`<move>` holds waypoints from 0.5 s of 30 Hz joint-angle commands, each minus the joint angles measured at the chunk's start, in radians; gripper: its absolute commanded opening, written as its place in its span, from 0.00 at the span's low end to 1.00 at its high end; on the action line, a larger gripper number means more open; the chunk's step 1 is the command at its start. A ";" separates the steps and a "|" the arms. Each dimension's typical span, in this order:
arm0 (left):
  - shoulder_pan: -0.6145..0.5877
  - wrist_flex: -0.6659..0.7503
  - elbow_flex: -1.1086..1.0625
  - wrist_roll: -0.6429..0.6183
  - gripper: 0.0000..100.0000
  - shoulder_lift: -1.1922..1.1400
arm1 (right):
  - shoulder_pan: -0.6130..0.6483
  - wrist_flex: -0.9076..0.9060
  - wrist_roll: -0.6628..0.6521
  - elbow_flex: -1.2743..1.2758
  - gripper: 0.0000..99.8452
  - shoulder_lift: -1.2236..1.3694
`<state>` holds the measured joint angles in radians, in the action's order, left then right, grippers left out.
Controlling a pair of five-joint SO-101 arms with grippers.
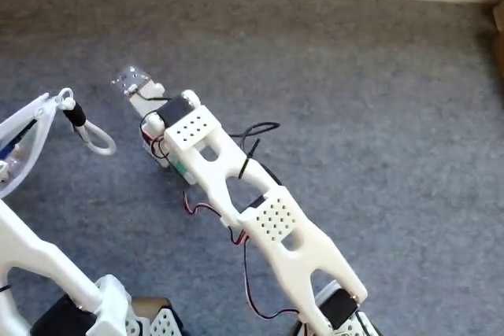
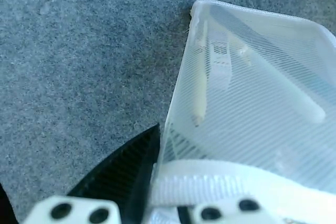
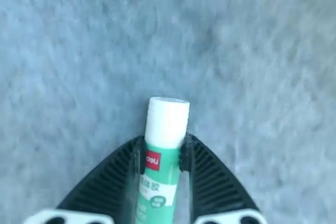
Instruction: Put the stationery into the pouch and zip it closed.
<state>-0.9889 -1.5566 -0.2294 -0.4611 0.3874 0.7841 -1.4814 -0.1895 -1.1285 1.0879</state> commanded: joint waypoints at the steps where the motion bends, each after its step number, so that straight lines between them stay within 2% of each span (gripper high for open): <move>1: 0.002 0.003 0.004 -0.012 0.01 -0.007 | -0.036 -0.139 -0.015 -0.081 0.00 -0.036; 7: 0.002 0.003 0.004 -0.014 0.01 -0.007 | -0.070 -0.278 -0.015 -0.183 0.00 -0.036; 15: 0.002 0.003 0.004 -0.014 0.01 -0.007 | -0.085 -0.283 -0.015 -0.145 0.00 -0.045</move>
<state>-0.9889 -1.5566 -0.2294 -0.4611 0.3874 0.7242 -1.7438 -0.1941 -1.2605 1.0971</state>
